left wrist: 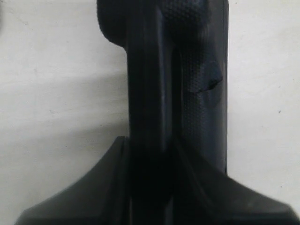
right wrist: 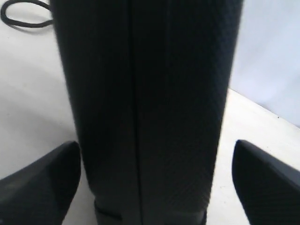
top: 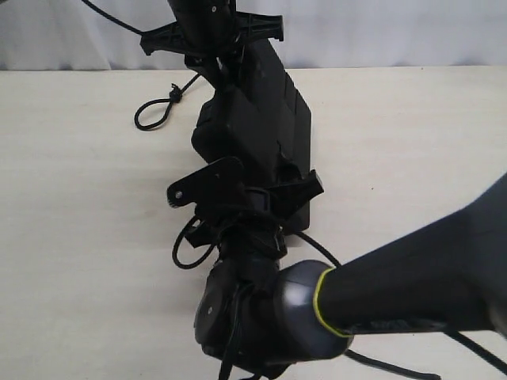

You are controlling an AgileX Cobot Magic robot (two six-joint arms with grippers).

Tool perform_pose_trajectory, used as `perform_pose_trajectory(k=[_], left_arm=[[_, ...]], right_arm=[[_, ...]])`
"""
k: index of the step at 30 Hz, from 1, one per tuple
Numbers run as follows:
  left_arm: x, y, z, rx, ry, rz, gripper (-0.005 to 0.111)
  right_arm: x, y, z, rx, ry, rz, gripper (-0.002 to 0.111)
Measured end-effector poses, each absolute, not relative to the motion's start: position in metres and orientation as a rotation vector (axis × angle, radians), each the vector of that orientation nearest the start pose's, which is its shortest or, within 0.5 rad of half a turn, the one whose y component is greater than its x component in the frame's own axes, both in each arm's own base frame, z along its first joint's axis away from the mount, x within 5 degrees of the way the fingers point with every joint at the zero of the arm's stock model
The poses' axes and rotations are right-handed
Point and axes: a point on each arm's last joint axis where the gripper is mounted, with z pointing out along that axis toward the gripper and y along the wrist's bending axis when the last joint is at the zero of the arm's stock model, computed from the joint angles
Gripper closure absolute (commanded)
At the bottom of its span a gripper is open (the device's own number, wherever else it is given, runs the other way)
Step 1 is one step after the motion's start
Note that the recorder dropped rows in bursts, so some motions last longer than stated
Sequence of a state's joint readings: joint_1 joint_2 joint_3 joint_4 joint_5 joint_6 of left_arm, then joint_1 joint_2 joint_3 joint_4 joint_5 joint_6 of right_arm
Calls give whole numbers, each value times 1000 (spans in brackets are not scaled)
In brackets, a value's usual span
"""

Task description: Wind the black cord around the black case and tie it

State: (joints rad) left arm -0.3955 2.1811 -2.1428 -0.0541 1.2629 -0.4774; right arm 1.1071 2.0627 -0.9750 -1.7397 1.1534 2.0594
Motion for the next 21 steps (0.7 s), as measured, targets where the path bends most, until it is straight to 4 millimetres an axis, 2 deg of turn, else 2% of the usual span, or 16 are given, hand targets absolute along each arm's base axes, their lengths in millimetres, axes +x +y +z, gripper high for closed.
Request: perform_pose_trajectory(k=[4,6,8,11,12,21], left_arm=[[436,-187,281,-111,2822,-284,107],[437,-187,282,-110,2816,-287,107],[438,-188,282,-87,2807,-288,107],[438,-188,282,-34,2801,-291,107],[438,-189,282,-18,2801,-291,107],[438,-189,282,16,2796,-289,107]], right_arm=[[243,274,130,-335,1820,-441,28],[246,272,130,-328,1825,-442,34],[248,273,130,-325,1827,-437,52],[248,276,128,-346,1828,-427,95],[248,276,128,-346,1828,-427,103],[249,275,128,-344,1829,-428,104]])
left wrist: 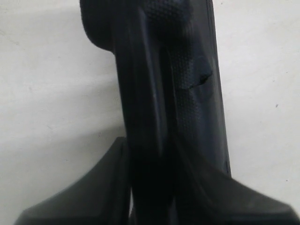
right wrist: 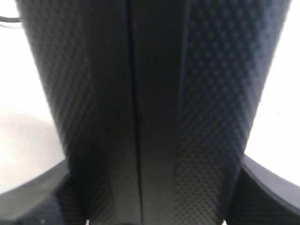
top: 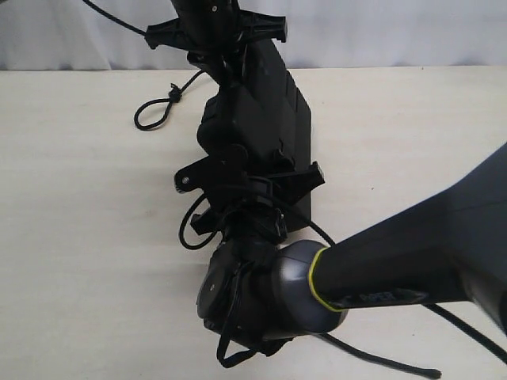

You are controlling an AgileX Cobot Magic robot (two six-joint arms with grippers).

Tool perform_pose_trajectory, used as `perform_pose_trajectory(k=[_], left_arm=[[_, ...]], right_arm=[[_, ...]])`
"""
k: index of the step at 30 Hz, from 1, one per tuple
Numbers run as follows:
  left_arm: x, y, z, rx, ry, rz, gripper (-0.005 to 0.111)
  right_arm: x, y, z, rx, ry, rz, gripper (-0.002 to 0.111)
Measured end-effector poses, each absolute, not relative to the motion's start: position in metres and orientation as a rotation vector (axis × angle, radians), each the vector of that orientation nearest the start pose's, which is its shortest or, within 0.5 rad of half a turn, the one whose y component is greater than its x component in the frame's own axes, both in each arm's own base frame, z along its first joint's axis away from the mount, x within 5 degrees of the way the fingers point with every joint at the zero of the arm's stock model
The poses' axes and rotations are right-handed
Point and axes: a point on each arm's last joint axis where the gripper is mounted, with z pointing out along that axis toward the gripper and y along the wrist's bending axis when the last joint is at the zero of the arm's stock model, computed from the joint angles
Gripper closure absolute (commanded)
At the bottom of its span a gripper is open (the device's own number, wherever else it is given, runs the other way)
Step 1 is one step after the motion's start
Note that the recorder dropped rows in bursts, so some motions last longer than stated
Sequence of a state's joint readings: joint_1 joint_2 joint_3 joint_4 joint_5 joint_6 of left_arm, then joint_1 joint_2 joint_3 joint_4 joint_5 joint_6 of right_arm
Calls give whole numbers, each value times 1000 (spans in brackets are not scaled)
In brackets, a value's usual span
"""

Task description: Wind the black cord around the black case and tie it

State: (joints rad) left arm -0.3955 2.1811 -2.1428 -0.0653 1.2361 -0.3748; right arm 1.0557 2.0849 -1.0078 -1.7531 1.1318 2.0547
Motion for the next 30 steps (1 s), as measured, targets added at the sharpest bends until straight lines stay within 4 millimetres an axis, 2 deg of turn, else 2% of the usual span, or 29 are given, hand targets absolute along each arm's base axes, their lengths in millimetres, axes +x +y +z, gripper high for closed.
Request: perform_pose_trajectory(k=[6,9,13,14,19,24,30], left_arm=[[438,-188,282,28,2792,-269,107],[438,-188,282,93,2785,-257,104],[436,-193,282,277,2761,-201,81],[436,-193,282,307,2757,-194,71],[436,-191,287,439,2714,-116,55],[437,-187,300,464,2660,-52,54],[426,-178,337,478,2565,-18,54]], right_arm=[[249,276,129,-344,1828,-428,104],[249,276,129,-345,1827,-425,104],[249,276,129,-344,1829,-426,104],[249,276,129,-342,1829,-424,104],[250,276,129,-345,1830,-430,104],[250,275,128,-340,1836,-432,104],[250,274,128,-337,1836,-433,104]])
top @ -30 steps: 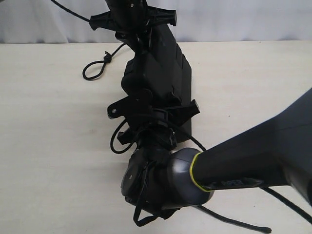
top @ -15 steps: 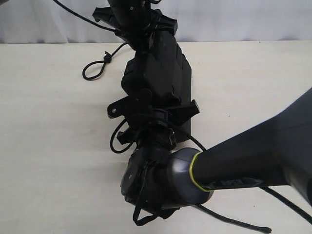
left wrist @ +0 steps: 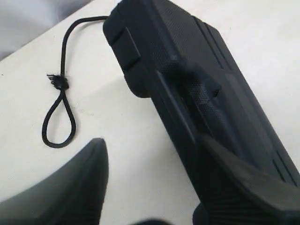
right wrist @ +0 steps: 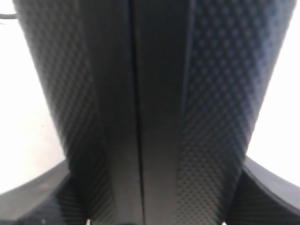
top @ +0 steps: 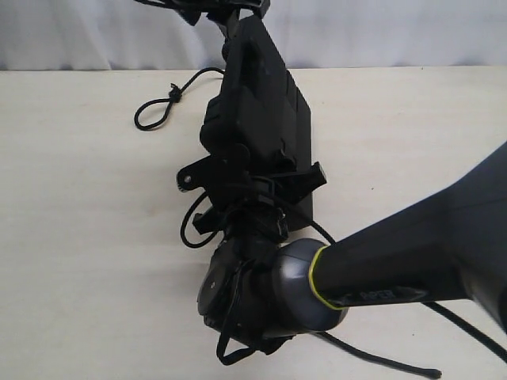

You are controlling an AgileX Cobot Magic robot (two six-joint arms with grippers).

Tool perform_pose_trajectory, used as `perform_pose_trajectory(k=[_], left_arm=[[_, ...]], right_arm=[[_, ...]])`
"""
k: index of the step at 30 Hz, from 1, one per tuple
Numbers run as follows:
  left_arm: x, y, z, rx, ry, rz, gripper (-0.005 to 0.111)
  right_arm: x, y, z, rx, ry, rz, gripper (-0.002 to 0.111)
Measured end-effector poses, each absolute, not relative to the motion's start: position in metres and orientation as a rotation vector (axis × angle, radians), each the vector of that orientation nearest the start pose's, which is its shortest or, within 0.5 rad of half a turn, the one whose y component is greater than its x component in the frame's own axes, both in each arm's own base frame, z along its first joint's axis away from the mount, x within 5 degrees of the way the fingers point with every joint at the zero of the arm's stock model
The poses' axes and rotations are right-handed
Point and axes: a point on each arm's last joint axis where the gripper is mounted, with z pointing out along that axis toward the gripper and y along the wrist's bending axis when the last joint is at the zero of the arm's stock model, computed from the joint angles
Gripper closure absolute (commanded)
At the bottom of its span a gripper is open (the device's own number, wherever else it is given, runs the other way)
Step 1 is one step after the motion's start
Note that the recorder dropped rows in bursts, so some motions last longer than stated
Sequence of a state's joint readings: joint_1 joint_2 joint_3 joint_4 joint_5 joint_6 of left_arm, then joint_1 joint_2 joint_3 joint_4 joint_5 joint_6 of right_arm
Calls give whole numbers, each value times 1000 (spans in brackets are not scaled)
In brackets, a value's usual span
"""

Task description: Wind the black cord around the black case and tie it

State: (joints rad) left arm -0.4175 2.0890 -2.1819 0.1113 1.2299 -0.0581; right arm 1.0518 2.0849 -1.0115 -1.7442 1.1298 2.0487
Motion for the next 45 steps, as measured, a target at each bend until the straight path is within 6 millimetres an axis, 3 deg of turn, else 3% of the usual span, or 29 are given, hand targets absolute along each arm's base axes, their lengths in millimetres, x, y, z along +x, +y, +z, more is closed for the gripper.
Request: perform_pose_trajectory(k=[5,9,14,15,20,23,26,29,31,33,36,38,41,45], left_arm=[[421,-175,348,496,2539,-16,54],[425,-163,337,502,2575,15,54],[437,-112,299,421,2715,146,54],[439,-90,287,371,2762,186,54],[440,-30,252,213,2879,233,54],[442,-13,234,171,2854,219,54],[450,-10,223,211,2728,189,54],[462,-14,221,443,2585,201,56],[470,-19,214,575,2503,197,71],[483,-23,184,623,2525,173,80],[517,-31,154,613,2731,14,80],[533,-37,141,593,2729,-26,80],[542,-31,116,506,2721,75,80],[546,-26,117,468,2689,143,80]], right_arm=[[250,274,128,-333,1837,-436,104],[250,274,129,-330,1836,-436,104],[249,271,137,-303,1860,-397,104],[247,269,142,-283,1871,-366,104],[245,265,149,-249,1888,-328,104],[249,261,148,-240,1909,-321,104],[257,256,145,-230,1943,-308,104],[261,252,145,-221,1954,-303,104],[262,252,145,-224,1952,-301,104],[263,252,145,-230,1950,-299,104],[263,252,145,-229,1951,-298,104],[263,252,144,-233,1955,-293,104],[263,252,145,-233,1961,-283,104],[263,252,145,-235,1961,-284,104]])
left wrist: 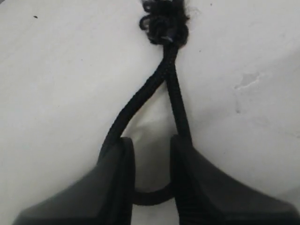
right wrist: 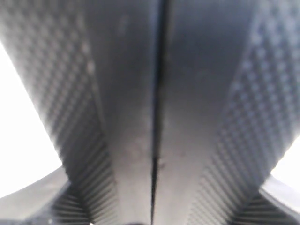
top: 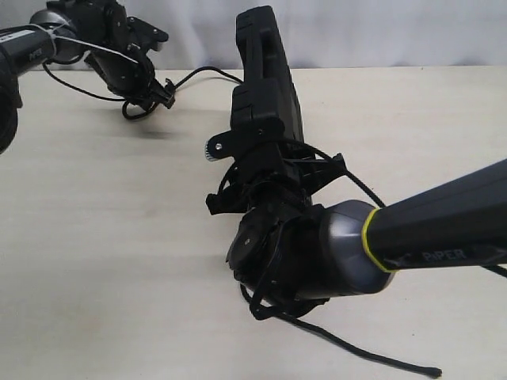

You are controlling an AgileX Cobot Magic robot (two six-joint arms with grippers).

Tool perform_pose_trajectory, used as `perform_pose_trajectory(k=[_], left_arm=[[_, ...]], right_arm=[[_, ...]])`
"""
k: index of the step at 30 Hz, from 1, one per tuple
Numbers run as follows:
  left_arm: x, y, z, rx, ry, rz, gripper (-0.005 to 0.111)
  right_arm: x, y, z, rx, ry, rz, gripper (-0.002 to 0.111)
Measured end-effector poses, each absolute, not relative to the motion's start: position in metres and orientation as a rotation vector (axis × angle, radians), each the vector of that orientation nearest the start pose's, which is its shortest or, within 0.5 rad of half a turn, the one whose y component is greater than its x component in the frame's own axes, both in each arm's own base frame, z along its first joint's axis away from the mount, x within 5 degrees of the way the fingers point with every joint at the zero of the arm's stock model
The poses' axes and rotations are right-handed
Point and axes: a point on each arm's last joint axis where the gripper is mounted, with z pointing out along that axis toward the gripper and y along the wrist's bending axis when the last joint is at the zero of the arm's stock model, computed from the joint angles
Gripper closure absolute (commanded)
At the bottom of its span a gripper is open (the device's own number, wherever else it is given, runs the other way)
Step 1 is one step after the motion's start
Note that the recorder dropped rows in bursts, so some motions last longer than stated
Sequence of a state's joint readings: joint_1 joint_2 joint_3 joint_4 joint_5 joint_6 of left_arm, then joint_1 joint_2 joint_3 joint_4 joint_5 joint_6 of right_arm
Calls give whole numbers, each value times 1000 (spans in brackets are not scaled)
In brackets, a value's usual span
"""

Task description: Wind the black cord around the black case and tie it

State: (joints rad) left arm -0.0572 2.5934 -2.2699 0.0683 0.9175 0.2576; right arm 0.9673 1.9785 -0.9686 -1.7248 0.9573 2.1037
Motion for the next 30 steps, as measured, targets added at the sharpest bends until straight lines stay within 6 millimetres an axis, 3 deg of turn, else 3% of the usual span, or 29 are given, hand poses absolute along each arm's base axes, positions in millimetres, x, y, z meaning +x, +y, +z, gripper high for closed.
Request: perform_pose_trajectory(k=[5,8,10,14,17,20,22,24,30], left_arm=[[550,-27,151,443,2589,152,80],[552,-26,110,473,2648,162,80],[556,-26,104,476,2603,175,80],[560,-26,107,479,2555,194,80],[561,-24,132,479,2498,224,80],[561,1,113,330,2565,202,80],[559,14,103,284,2602,94,80],[559,14,103,281,2598,14,80],[559,13,103,285,2593,-3,84]], right_arm=[[264,255,147,-230,1967,-266,104],[264,255,147,-230,1967,-267,104],[264,255,147,-231,1967,-266,104],[264,255,147,-231,1968,-265,104],[264,255,147,-234,1968,-266,104],[264,255,147,-236,1967,-266,104],[264,255,147,-236,1967,-266,104],[264,255,147,-236,1967,-265,104],[264,255,147,-238,1966,-265,104]])
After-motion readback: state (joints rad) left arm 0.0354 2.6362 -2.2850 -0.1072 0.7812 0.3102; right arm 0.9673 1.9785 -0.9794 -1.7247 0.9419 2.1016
